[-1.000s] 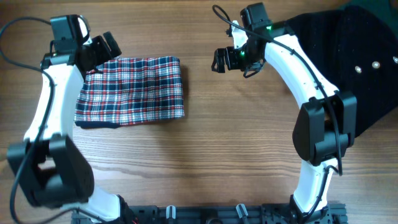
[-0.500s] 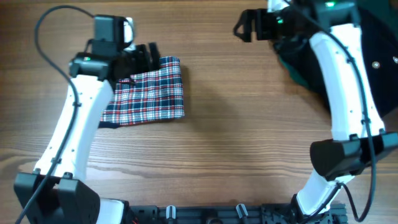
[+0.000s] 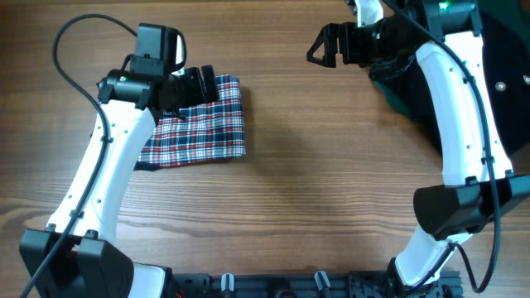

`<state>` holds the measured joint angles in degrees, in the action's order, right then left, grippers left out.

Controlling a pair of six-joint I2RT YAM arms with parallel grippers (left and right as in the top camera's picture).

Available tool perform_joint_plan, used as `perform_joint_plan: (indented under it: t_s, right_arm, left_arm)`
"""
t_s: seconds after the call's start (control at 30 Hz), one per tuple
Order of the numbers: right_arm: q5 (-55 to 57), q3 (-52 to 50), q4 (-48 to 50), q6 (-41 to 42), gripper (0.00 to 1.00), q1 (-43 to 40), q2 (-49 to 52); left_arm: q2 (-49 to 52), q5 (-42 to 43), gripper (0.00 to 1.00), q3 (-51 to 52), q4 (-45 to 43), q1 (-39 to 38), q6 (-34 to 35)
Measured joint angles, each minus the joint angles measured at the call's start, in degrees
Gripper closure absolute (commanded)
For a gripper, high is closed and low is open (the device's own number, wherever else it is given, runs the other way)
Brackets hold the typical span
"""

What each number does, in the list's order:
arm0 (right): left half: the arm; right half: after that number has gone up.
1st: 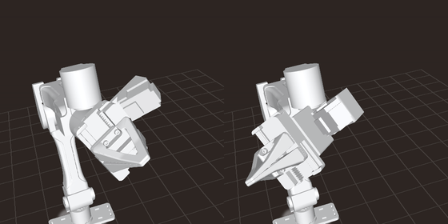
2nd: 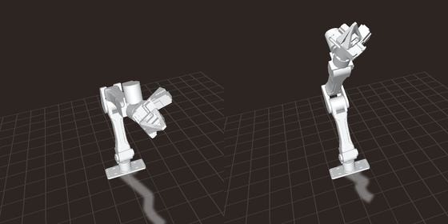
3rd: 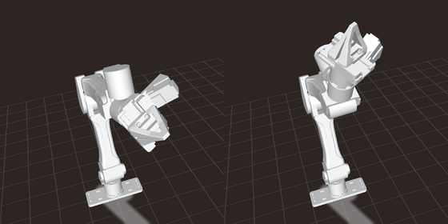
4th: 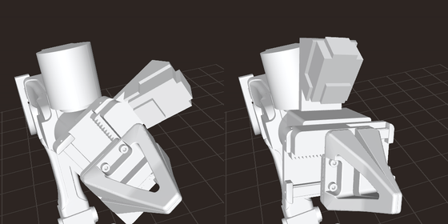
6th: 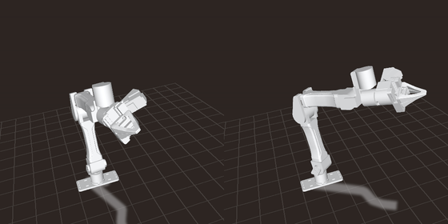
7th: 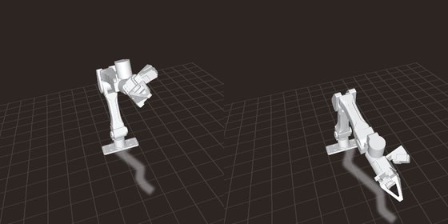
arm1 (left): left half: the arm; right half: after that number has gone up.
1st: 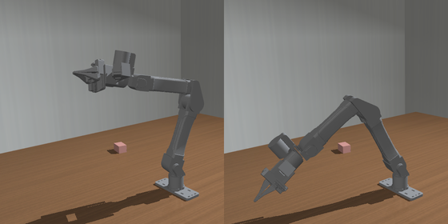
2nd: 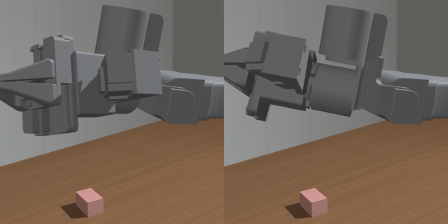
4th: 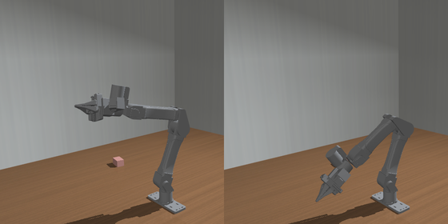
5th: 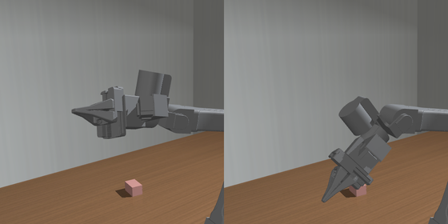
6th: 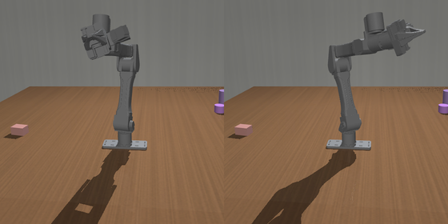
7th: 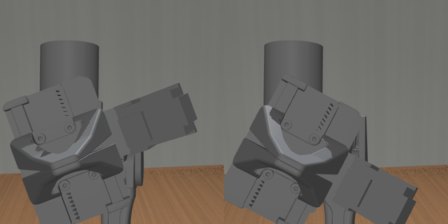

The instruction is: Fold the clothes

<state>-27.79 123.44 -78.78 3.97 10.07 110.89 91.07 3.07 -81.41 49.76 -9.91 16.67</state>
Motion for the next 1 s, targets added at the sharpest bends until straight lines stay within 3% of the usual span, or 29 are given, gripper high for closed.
perform_joint_plan:
  t_s: [1.0]
  right_arm:
    - [1.5,-1.3,0.7,-0.2,0.0,0.0,0.0]
  left_arm:
    - [0.0,1.4,0.0,0.0,0.0,0.2,0.0]
